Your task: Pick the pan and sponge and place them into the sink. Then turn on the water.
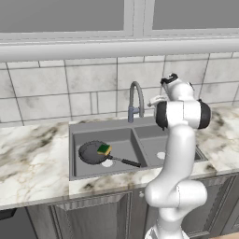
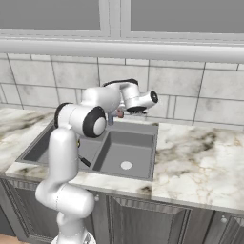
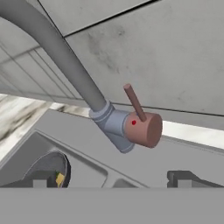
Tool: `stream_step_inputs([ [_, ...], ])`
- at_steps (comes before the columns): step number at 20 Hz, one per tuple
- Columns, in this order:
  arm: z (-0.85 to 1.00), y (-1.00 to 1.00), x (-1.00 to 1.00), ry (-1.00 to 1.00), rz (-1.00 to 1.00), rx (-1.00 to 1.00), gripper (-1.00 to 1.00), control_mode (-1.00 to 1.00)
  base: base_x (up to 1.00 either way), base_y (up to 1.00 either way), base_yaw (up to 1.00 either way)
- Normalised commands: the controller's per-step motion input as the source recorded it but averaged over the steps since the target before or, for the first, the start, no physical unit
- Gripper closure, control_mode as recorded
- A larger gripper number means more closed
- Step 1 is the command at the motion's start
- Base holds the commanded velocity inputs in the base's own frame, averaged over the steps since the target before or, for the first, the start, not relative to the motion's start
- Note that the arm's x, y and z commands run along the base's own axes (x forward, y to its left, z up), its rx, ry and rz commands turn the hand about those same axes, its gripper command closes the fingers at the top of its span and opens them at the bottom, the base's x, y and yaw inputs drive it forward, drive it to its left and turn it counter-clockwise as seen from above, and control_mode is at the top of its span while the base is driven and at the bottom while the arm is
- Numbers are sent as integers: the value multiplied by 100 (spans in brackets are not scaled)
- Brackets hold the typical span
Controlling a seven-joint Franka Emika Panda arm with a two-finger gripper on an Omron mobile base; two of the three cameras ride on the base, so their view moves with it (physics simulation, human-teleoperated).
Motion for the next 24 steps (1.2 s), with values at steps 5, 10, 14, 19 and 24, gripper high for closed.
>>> stream_step_inputs([
  [5, -1, 0, 36, 0, 0, 0, -100, -100, 0, 0, 0],
  [10, -5, 1, 28, 0, 0, 2, -100, -100, 0, 0, 0],
  [14, -11, 3, 31, 0, 0, 1, -100, -100, 0, 0, 0],
  [19, -17, 7, 26, 0, 0, 2, -100, -100, 0, 0, 0],
  [24, -23, 7, 24, 0, 0, 1, -100, -100, 0, 0, 0],
])
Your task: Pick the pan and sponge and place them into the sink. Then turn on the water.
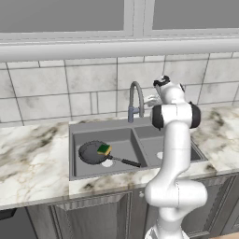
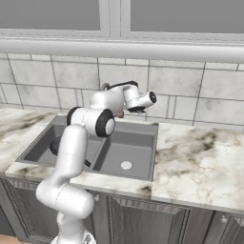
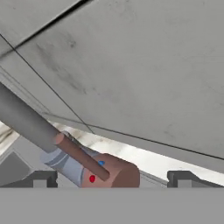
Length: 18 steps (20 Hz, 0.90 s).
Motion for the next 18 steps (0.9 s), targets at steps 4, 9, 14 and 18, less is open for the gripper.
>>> stream_step_inputs([
  [4, -22, 4, 31, 0, 0, 0, -100, -100, 0, 0, 0],
  [9, -16, 4, 34, 0, 0, 0, -100, -100, 0, 0, 0],
  [14, -6, 0, 37, 0, 0, 0, -100, -100, 0, 0, 0],
  [18, -11, 7, 37, 0, 0, 0, -100, -100, 0, 0, 0],
])
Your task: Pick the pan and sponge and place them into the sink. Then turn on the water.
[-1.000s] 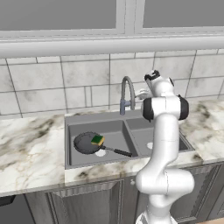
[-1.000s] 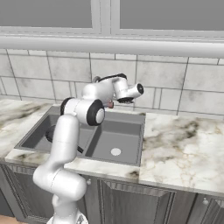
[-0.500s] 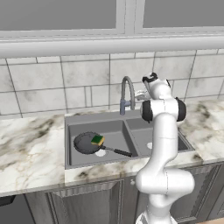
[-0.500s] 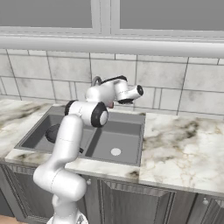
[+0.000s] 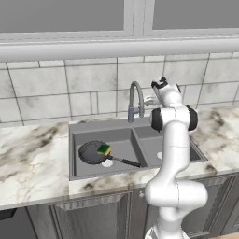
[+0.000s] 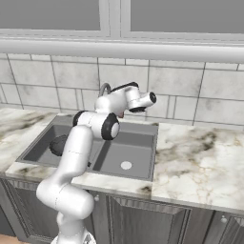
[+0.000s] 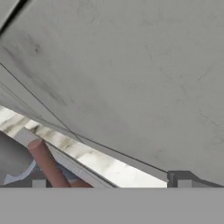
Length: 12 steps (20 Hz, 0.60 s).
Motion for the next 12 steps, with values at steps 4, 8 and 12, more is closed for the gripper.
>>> stream_step_inputs([
  [4, -16, 24, 31, 0, -3, 0, -100, -100, 0, 0, 0],
  [8, -25, 24, 25, 0, -7, -6, -100, -100, 0, 0, 0],
  [12, -36, 5, 21, 0, -11, -16, -100, -100, 0, 0, 0],
])
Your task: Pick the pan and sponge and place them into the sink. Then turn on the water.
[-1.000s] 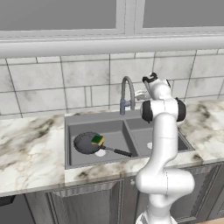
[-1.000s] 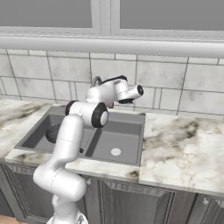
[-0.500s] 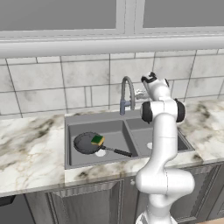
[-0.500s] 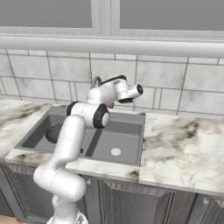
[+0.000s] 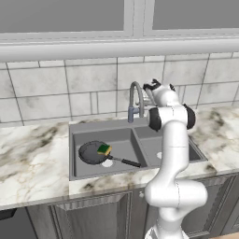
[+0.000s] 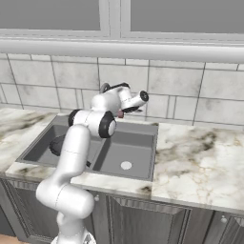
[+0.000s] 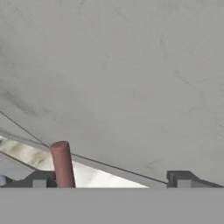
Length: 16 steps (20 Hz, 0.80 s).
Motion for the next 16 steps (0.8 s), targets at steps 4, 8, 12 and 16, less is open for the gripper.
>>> stream_step_inputs([
  [4, -26, -33, 34, 0, -15, -10, -100, -100, 0, 0, 0],
  [8, -9, -93, 49, 0, -16, 0, -100, -100, 0, 0, 0],
  [12, 0, -100, 70, 0, -20, 18, -100, -100, 0, 0, 0],
  [16, 0, -100, 73, 0, -18, 20, -100, -100, 0, 0, 0],
])
